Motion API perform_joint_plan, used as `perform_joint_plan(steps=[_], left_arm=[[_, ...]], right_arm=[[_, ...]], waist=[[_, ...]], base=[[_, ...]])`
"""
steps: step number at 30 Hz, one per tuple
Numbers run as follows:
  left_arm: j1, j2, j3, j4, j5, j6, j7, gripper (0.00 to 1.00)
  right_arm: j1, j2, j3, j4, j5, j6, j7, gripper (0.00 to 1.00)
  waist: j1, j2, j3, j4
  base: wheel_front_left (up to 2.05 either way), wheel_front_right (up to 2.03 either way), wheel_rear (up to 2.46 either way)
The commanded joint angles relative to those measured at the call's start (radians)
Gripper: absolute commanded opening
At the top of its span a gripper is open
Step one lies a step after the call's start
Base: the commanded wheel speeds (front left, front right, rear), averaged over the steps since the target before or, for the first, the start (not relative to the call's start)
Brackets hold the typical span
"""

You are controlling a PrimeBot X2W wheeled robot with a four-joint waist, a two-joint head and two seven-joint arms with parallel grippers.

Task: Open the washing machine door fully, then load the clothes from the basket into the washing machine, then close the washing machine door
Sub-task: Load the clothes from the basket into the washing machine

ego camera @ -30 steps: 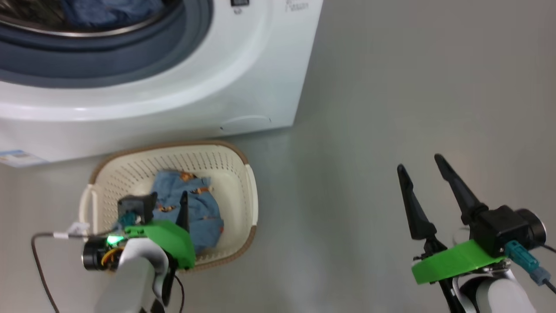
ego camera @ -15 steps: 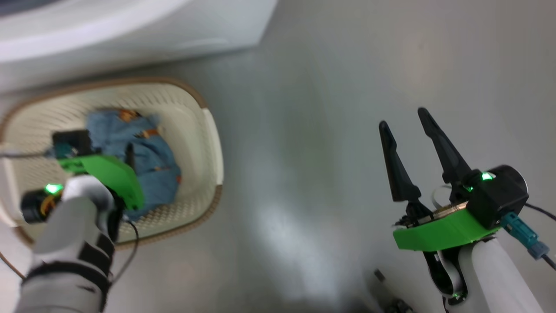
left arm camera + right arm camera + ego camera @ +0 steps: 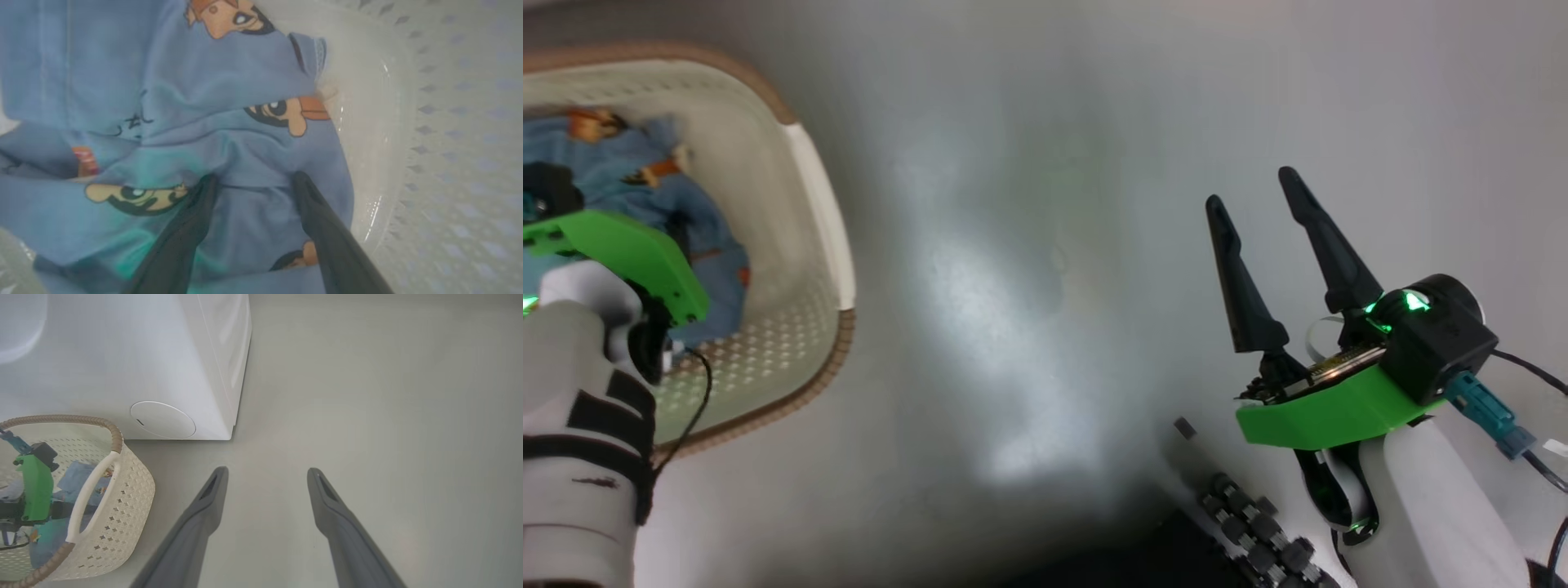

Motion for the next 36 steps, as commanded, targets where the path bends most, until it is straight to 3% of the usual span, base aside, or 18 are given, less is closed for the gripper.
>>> perform_joint_plan(steps=[1, 6, 7, 8, 10, 11, 22, 36], left_arm=[[0.016, 0.033, 0.018, -0.002, -0.012, 0.011, 0.008, 1.00], [0.008, 0.033, 0.018, 0.001, -0.021, 0.021, 0.032, 1.00], [0.008, 0.032, 0.017, 0.001, -0.022, 0.023, 0.033, 0.86], [0.007, 0.032, 0.016, 0.002, -0.023, 0.023, 0.034, 0.58], [0.006, 0.031, 0.015, 0.003, -0.026, 0.023, 0.035, 0.25], [0.007, 0.030, 0.012, 0.003, -0.025, 0.023, 0.034, 0.00], [0.029, 0.021, 0.019, 0.005, -0.051, 0.015, -0.021, 0.00], [0.104, -0.047, 0.046, 0.005, -0.106, -0.031, -0.192, 0.00]], right_arm=[[0.023, -0.006, 0.026, -0.010, 0.011, 0.004, -0.009, 1.00], [0.015, -0.006, 0.034, 0.001, 0.013, 0.004, -0.014, 1.00], [0.014, -0.006, 0.035, 0.002, 0.013, 0.004, -0.015, 1.00], [0.012, -0.006, 0.035, 0.003, 0.013, 0.004, -0.015, 1.00], [0.010, -0.006, 0.035, 0.006, 0.013, 0.004, -0.016, 1.00], [0.010, -0.006, 0.035, 0.007, 0.012, 0.004, -0.017, 1.00], [0.008, -0.006, 0.018, 0.022, 0.017, 0.004, -0.020, 1.00], [0.047, -0.006, -0.062, 0.035, -0.009, 0.004, -0.021, 1.00]], waist=[[-0.0002, -0.0001, 0.052, -0.042], [-0.0002, -0.0001, 0.057, -0.035], [-0.0002, -0.0001, 0.057, -0.034], [-0.0002, -0.0001, 0.057, -0.032], [-0.0002, -0.0001, 0.056, -0.029], [-0.0002, -0.0001, 0.055, -0.027], [-0.0002, -0.0001, 0.025, -0.014], [-0.0002, -0.0001, -0.114, 0.073]], base=[[0.00, 0.00, 0.00], [0.00, 0.00, 0.00], [0.00, 0.00, 0.00], [0.00, 0.00, 0.00], [0.00, 0.00, 0.00], [0.00, 0.00, 0.00], [0.00, 0.00, 0.00], [0.00, 0.00, 0.00]])
